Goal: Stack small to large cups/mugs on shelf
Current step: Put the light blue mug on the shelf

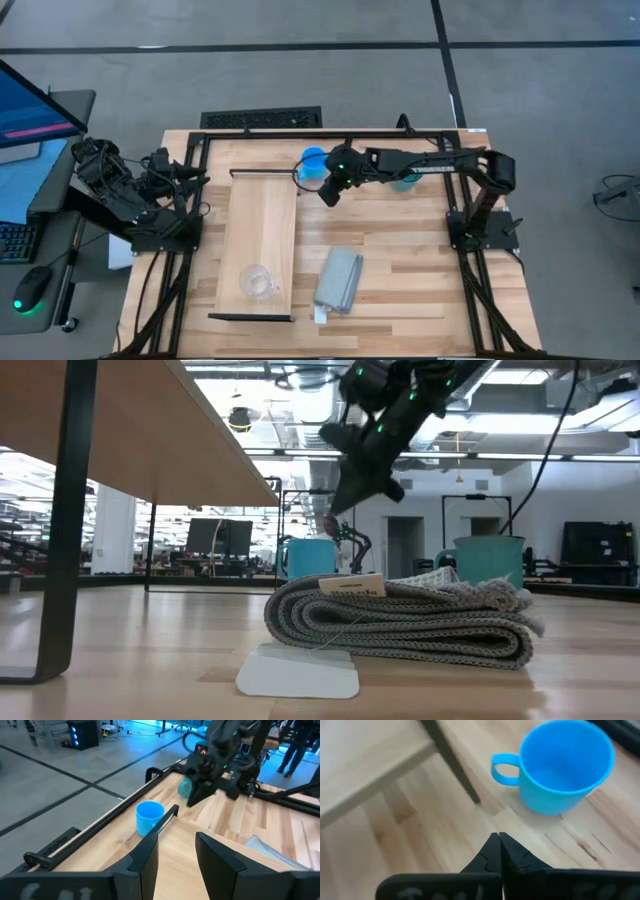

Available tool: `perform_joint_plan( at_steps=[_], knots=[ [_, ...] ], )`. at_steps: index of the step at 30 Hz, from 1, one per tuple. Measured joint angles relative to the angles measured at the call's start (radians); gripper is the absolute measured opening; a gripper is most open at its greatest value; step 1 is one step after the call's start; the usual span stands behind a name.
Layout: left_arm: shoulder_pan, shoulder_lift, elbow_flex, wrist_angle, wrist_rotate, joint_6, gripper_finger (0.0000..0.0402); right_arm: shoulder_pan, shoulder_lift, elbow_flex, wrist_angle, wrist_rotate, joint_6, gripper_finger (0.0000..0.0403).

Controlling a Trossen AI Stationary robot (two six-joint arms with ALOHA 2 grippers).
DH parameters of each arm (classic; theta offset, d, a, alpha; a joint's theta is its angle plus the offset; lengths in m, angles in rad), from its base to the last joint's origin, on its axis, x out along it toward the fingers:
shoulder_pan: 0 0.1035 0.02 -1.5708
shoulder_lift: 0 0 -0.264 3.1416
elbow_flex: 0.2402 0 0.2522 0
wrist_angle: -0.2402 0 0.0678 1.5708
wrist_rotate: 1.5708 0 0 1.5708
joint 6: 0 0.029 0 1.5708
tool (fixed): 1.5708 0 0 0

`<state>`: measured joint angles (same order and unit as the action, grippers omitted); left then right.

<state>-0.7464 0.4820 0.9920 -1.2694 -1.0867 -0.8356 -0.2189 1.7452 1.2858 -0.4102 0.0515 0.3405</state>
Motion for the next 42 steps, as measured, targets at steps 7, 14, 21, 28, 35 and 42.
perform_joint_plan(
  at_steps=[7, 14, 21, 28, 35, 42],
  knots=[
    [0.0, 0.0, 0.0, -0.001, -0.03, -0.012, 0.0121, 0.023, -0.146, 0.0, -0.043, 0.088, -0.061, 0.0008],
    [0.0, -0.004, 0.0, -0.007, -0.086, 0.003, 0.0121, 0.018, -0.315, -0.032, -0.09, 0.138, -0.129, 0.0008],
    [0.0, -0.007, 0.0, -0.006, -0.109, 0.008, 0.0121, -0.021, -0.524, -0.263, 0.07, 0.138, -0.119, 0.0009],
    [0.0, -0.012, 0.009, -0.004, -0.219, 0.046, 0.0115, -0.053, -0.694, -0.459, 0.275, 0.134, -0.093, 0.0009],
    [0.0, -0.03, 0.013, 0.063, -0.245, 0.084, 0.0055, -0.072, -0.717, -0.479, 0.293, 0.13, -0.086, 0.0009],
    [0.002, -0.01, 0.0, 0.475, -0.212, 0.563, 0.0004, -0.078, -0.68, -0.48, 0.296, 0.128, -0.087, 0.0011]
  ],
)
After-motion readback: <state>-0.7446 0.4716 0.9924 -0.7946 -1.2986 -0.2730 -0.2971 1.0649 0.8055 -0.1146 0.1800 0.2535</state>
